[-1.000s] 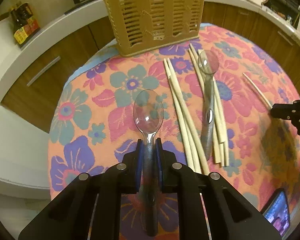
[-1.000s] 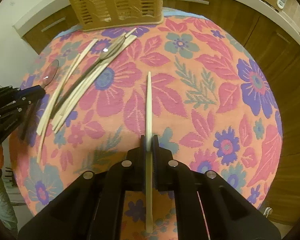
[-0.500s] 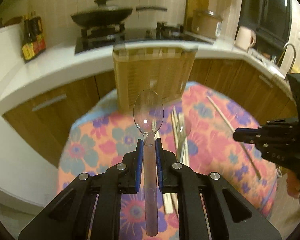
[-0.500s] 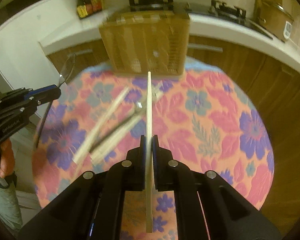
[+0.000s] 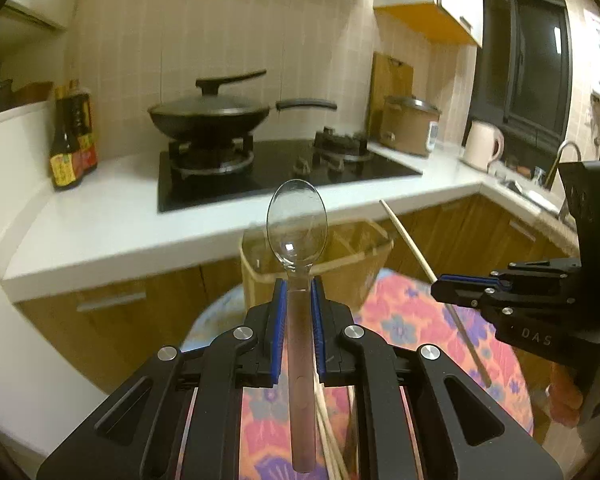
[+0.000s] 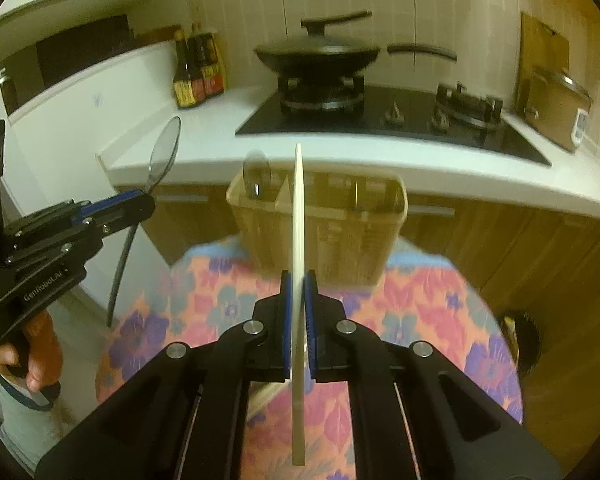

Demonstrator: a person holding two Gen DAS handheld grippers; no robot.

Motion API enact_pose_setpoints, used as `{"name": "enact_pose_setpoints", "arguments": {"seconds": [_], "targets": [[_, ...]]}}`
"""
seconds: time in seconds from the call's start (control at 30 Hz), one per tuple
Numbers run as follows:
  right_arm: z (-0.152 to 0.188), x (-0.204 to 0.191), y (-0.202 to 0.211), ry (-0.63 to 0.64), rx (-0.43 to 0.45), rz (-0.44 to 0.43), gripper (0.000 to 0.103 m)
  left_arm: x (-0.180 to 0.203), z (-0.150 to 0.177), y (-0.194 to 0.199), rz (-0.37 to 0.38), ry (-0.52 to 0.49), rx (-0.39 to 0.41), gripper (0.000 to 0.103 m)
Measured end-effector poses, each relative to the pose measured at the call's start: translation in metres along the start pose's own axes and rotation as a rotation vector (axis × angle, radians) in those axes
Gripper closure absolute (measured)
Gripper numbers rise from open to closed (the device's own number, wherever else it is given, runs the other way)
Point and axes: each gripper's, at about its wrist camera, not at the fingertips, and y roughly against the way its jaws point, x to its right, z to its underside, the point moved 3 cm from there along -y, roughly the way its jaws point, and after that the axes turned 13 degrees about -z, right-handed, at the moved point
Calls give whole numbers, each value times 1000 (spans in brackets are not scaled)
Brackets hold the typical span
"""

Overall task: Organize utensils
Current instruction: 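Lift the spoon and chopstick over the tan basket and open both tools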

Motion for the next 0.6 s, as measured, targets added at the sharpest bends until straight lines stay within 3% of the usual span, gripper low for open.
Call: {"name": "enact_pose_setpoints", "arguments": {"seconds": [0.23, 0.37, 0.6], "targets": [[-49, 8, 0, 23, 141, -28, 99, -18, -38, -25, 45, 85, 84, 93], [-71, 23, -7, -2, 276, -135, 99, -20, -50, -50, 104, 122, 132, 93], [-102, 49, -43, -28, 383, -58, 99, -19, -74, -96, 135, 219, 191, 93]]}}
